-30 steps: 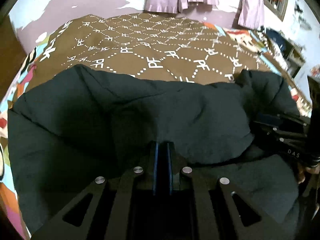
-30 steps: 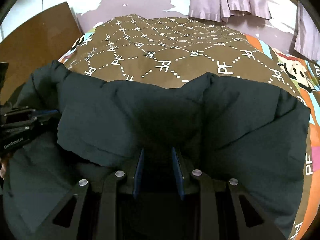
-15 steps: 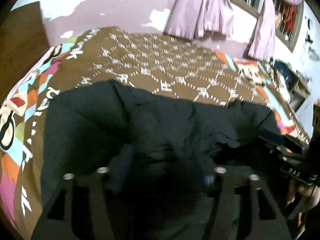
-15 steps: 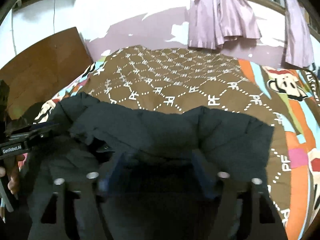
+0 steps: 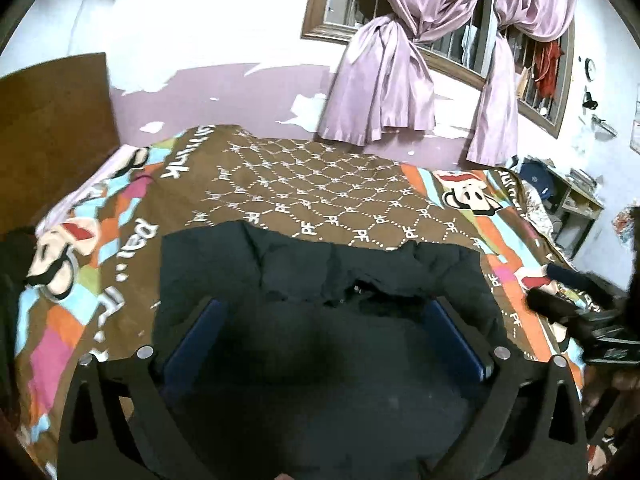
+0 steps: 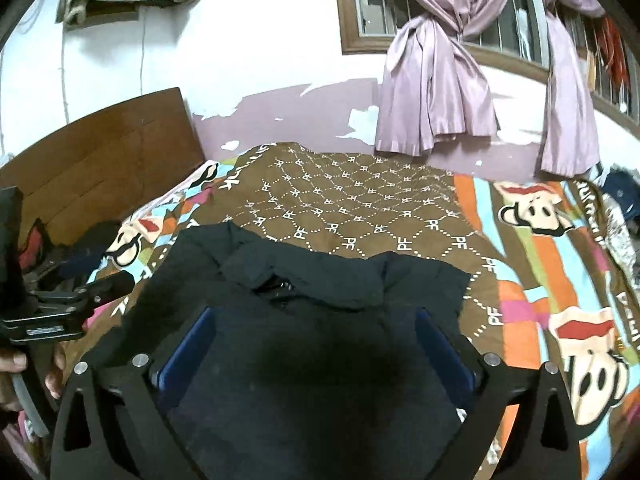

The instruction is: Fold large clothes

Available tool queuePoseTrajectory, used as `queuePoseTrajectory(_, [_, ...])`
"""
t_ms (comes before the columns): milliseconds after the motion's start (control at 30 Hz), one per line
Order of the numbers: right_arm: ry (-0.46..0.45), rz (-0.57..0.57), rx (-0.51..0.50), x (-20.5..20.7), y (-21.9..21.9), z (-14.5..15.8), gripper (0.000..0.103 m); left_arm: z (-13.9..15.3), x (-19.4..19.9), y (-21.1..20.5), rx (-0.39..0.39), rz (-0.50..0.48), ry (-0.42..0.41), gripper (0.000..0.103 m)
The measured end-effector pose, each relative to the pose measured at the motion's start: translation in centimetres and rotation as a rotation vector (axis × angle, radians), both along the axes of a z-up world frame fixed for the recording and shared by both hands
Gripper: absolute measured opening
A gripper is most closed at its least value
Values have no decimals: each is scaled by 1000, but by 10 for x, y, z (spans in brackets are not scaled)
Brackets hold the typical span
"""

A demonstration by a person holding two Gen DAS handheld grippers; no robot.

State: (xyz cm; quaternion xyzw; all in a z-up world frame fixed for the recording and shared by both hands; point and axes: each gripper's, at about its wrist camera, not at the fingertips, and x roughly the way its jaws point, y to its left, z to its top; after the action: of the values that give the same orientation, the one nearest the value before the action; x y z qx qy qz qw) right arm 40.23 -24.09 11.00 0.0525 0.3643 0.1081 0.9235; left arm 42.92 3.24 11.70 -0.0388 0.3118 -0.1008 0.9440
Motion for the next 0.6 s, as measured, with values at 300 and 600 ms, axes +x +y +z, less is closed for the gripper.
queuePoseTrajectory(300, [2,6,-21,-90,9,15,102,12,-87,-11,47,31,17,100])
queuePoseTrajectory(600, [7,-26,45,-173,11,29,102,19,-188,-21,111,-41,-76,100])
